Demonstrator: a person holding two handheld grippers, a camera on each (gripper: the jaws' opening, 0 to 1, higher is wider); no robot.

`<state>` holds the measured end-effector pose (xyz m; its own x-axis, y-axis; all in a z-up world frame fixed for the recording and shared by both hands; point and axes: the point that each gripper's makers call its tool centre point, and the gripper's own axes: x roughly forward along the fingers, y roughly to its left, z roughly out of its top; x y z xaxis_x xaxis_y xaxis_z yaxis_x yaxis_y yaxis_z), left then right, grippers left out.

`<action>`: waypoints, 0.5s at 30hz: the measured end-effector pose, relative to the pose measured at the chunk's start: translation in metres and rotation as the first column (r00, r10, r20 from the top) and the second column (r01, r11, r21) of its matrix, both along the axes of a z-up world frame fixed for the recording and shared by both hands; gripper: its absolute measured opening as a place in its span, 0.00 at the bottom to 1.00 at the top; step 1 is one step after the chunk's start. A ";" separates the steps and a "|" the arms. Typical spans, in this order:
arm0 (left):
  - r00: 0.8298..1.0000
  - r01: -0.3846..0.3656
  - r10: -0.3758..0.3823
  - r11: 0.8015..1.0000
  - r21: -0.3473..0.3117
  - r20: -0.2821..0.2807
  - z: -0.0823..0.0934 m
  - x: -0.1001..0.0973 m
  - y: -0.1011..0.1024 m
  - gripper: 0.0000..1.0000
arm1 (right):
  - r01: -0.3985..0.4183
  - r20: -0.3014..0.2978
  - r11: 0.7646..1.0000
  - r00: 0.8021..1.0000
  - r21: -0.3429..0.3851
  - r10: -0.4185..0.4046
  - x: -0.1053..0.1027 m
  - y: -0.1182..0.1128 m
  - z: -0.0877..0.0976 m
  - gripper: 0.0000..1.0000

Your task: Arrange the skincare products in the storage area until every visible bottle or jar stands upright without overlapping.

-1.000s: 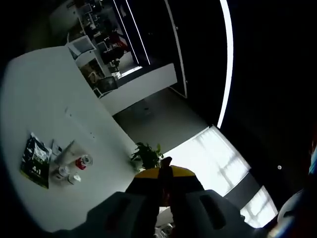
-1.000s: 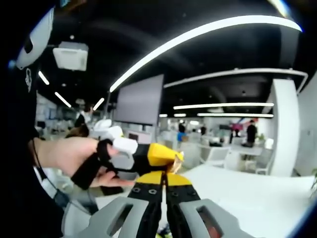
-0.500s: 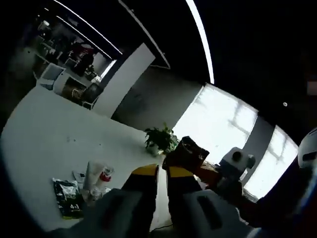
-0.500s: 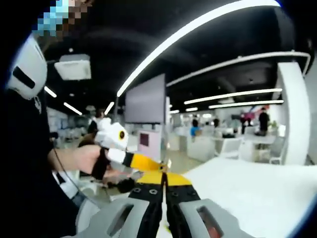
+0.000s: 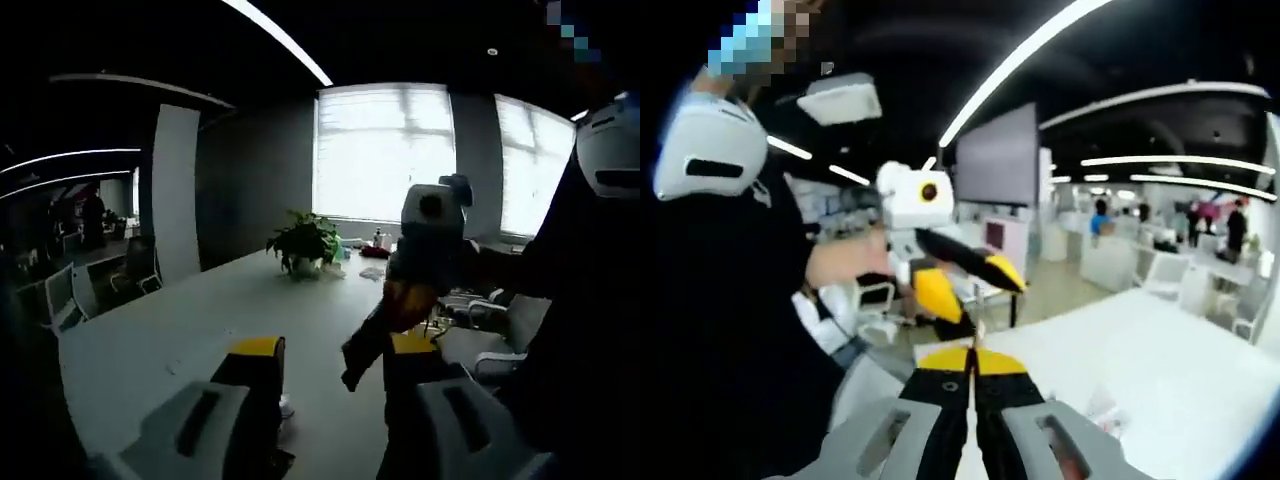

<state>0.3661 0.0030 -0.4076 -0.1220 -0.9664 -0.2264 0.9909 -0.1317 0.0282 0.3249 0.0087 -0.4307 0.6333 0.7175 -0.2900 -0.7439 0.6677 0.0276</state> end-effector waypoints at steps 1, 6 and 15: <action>1.000 0.014 -0.014 1.000 0.019 0.023 -0.002 -0.003 0.000 0.44 | -0.023 -0.024 1.000 0.999 -0.013 0.022 -0.003 0.003 -0.005 0.00; 0.981 0.133 -0.153 0.979 0.157 0.122 -0.025 -0.021 0.007 0.40 | -0.057 -0.071 0.996 0.996 -0.063 0.053 -0.005 0.006 -0.024 0.00; 0.968 0.174 -0.217 0.944 0.280 0.130 -0.052 -0.022 0.012 0.15 | -0.110 -0.103 0.990 0.990 -0.087 0.101 -0.006 0.011 -0.032 0.00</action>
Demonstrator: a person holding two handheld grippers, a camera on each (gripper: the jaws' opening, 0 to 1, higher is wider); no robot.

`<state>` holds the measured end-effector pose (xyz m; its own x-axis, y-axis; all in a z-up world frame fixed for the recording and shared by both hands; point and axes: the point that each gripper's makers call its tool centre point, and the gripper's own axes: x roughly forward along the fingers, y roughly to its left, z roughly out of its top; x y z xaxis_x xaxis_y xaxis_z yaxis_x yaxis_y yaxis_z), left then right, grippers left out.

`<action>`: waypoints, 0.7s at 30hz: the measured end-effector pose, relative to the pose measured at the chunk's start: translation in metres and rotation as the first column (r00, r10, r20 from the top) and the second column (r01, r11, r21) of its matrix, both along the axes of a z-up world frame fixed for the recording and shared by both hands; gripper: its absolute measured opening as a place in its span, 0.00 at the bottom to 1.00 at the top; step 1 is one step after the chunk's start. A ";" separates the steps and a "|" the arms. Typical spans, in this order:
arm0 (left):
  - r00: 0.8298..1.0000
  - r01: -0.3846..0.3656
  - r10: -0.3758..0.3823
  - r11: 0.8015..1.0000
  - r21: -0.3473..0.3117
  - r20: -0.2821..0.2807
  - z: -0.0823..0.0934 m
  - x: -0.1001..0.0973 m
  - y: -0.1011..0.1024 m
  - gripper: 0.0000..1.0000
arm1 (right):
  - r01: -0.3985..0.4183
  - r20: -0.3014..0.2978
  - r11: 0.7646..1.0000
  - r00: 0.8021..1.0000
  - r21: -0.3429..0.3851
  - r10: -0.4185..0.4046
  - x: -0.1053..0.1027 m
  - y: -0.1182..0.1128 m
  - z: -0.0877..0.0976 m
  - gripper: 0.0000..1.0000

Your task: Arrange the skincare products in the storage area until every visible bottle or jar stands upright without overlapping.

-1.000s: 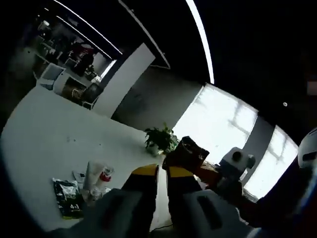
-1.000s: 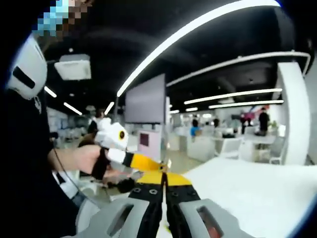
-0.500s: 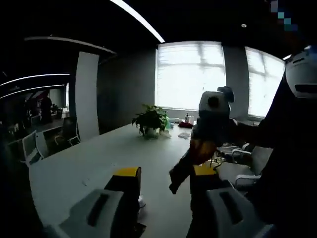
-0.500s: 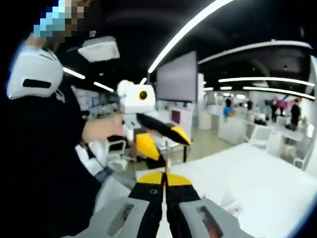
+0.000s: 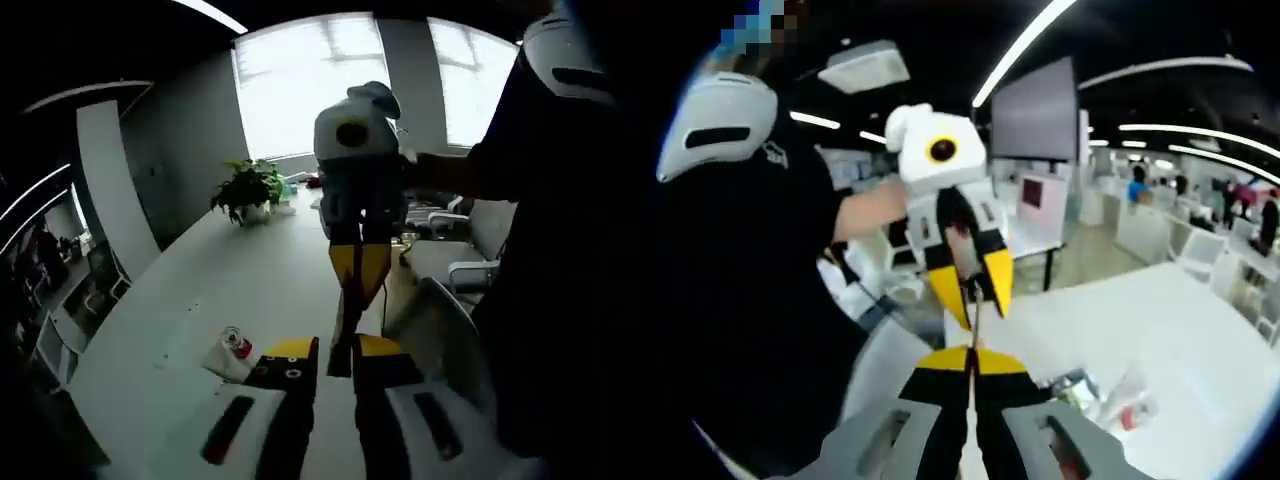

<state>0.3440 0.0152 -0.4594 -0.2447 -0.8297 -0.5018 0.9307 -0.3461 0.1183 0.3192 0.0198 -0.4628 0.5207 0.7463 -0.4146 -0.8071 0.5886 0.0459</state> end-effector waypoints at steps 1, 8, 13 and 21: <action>1.000 0.002 -0.002 1.000 -0.001 -0.020 0.000 -0.001 0.000 0.13 | -0.003 -0.003 1.000 1.000 -0.007 0.003 0.000 0.000 -0.001 0.00; 0.972 -0.088 0.077 0.995 -0.038 -0.221 0.010 0.007 -0.001 0.07 | 0.002 0.117 1.000 0.993 -0.003 -0.002 0.009 -0.010 0.013 0.00; 0.895 -0.152 0.051 0.969 -0.196 -0.443 0.053 0.011 0.001 0.06 | 0.027 0.232 1.000 0.972 0.002 -0.027 0.015 -0.023 0.027 0.01; 0.758 -0.303 -0.024 0.872 -0.384 -0.652 0.106 0.032 0.018 0.06 | 0.037 0.197 0.910 0.972 0.412 -0.128 0.012 -0.017 0.074 0.15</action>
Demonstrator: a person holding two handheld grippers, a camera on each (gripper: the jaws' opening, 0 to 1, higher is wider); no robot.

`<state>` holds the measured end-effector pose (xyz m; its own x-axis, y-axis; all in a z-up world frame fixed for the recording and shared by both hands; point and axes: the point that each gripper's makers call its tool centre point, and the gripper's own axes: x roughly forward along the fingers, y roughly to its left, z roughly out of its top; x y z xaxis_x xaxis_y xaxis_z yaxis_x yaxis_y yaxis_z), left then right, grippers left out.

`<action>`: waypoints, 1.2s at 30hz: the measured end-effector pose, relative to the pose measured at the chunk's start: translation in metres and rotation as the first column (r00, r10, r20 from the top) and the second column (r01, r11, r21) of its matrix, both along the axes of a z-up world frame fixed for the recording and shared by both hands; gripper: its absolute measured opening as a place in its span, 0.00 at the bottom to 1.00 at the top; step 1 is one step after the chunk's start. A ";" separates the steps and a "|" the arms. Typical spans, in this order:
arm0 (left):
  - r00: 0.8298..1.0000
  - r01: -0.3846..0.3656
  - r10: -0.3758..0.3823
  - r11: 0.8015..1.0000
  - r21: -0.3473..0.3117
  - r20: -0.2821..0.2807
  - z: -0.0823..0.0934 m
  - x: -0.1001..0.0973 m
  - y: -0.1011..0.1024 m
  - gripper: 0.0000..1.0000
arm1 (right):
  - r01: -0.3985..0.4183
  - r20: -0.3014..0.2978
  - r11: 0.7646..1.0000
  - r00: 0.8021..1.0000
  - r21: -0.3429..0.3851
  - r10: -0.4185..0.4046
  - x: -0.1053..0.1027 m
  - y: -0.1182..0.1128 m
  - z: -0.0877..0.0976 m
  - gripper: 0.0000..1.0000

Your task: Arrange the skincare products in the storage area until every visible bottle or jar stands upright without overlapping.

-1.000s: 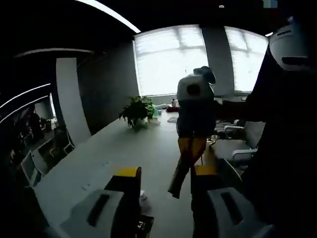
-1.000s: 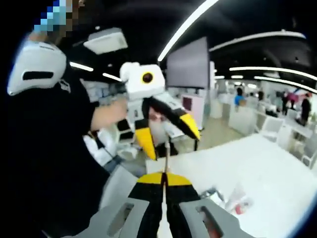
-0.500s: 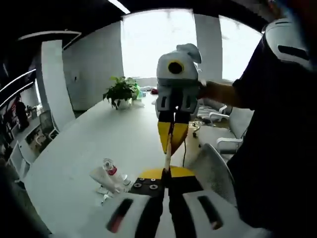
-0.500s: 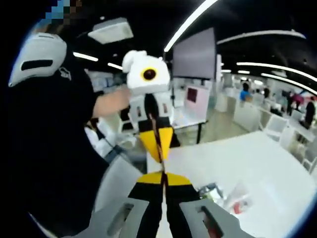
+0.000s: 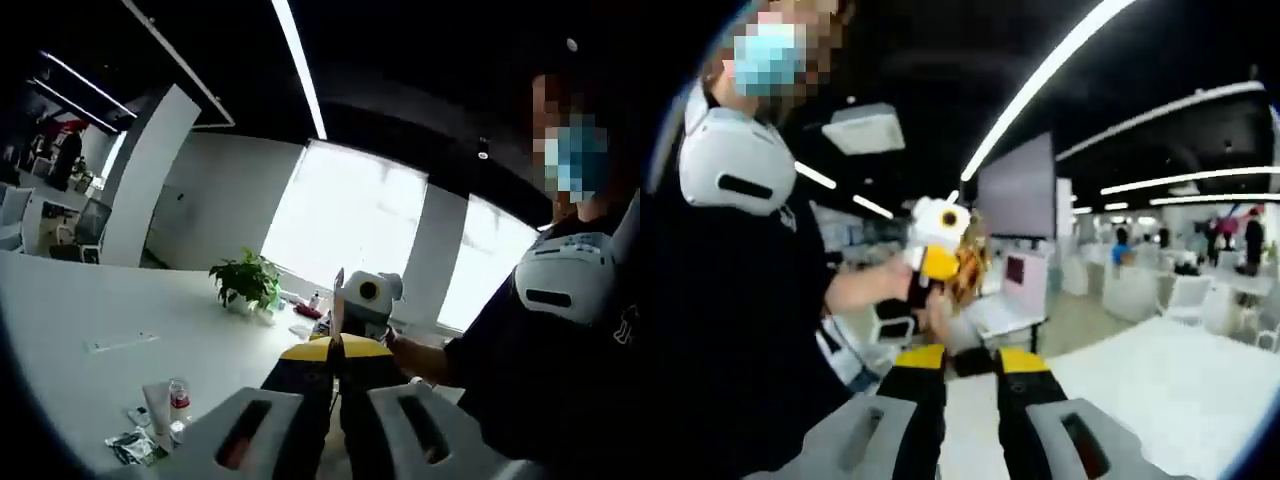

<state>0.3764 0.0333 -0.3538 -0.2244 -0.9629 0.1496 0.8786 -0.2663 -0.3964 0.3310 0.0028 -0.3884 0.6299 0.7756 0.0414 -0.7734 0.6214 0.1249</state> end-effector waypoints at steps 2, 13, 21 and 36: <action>1.000 -0.002 0.002 1.000 -0.009 -0.002 -0.001 -0.001 0.002 0.06 | -0.006 0.019 0.994 1.000 0.113 0.004 0.000 0.005 0.016 0.18; 0.997 -0.009 0.003 0.997 -0.083 -0.075 0.002 -0.013 -0.001 0.06 | -0.009 0.033 0.959 0.999 0.285 0.000 0.015 0.025 0.030 0.08; 0.994 -0.009 -0.002 0.994 -0.106 -0.106 0.000 -0.016 -0.002 0.07 | -0.005 0.015 0.962 1.000 0.273 0.001 0.014 0.024 0.027 0.00; 0.993 -0.069 0.055 0.989 0.132 0.104 -0.039 -0.007 -0.002 0.10 | 0.048 -0.209 0.963 0.978 0.266 0.009 0.019 0.019 0.002 0.00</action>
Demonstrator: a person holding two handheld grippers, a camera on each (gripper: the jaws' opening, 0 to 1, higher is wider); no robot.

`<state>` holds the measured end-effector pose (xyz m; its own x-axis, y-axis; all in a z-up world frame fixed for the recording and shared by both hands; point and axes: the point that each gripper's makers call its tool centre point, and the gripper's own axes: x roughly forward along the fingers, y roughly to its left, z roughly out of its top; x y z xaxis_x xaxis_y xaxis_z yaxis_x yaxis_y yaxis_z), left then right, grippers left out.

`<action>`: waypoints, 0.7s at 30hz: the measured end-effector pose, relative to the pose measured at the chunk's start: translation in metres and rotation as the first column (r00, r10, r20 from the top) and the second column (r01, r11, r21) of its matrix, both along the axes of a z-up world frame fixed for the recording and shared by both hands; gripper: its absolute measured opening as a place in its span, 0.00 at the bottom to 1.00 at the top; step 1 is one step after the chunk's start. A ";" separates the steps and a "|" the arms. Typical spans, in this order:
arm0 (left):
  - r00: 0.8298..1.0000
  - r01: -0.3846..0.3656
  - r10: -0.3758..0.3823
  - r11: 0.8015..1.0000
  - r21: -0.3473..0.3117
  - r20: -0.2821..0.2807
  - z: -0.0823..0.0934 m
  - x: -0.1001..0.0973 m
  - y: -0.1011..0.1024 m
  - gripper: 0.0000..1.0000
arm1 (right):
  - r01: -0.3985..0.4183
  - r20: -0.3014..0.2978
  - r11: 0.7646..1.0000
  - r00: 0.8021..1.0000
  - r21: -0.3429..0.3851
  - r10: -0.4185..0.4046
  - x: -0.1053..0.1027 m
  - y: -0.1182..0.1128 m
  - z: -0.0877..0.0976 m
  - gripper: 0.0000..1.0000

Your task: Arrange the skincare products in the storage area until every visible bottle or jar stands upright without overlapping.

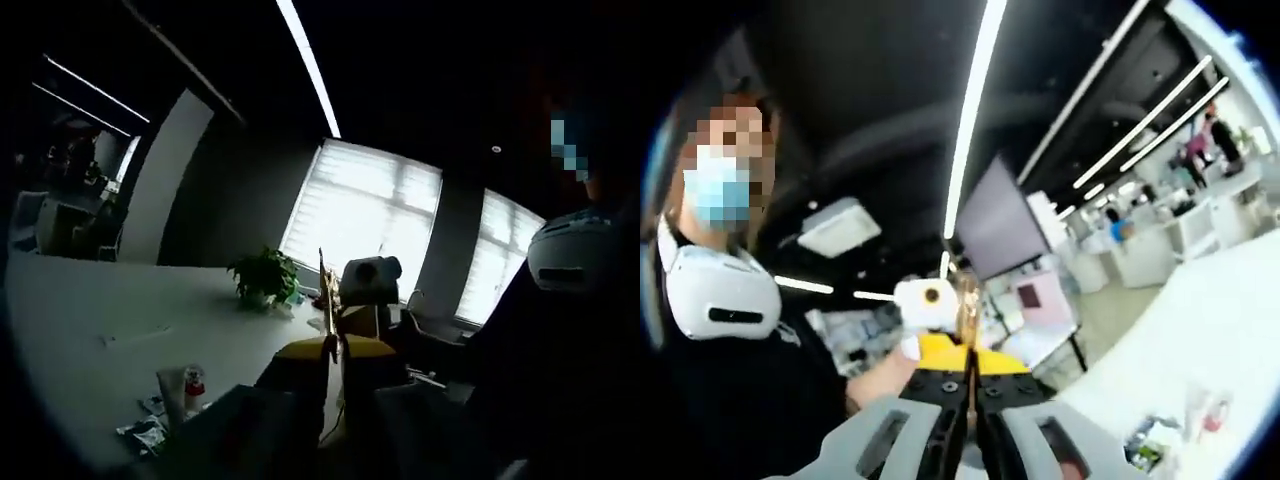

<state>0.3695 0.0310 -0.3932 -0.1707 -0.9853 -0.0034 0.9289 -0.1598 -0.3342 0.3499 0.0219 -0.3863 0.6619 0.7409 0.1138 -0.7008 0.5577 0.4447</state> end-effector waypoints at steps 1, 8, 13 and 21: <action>1.000 0.000 0.000 1.000 0.020 0.012 -0.004 0.000 0.001 0.10 | 0.001 -0.007 1.000 1.000 -0.008 -0.001 0.000 0.000 -0.002 0.00; 1.000 -0.021 0.021 0.999 0.043 -0.002 -0.011 0.003 0.002 0.10 | 0.004 -0.048 0.999 0.999 -0.034 -0.005 0.000 0.004 -0.010 0.00; 0.999 -0.035 0.036 0.999 0.036 -0.032 -0.012 0.005 0.003 0.10 | 0.007 -0.058 0.999 0.998 -0.045 -0.010 0.001 0.003 -0.011 0.00; 0.975 -0.075 0.086 0.996 0.057 -0.206 -0.021 0.009 0.003 0.06 | 0.043 -0.043 0.992 0.998 -0.117 -0.048 0.005 0.000 -0.018 0.00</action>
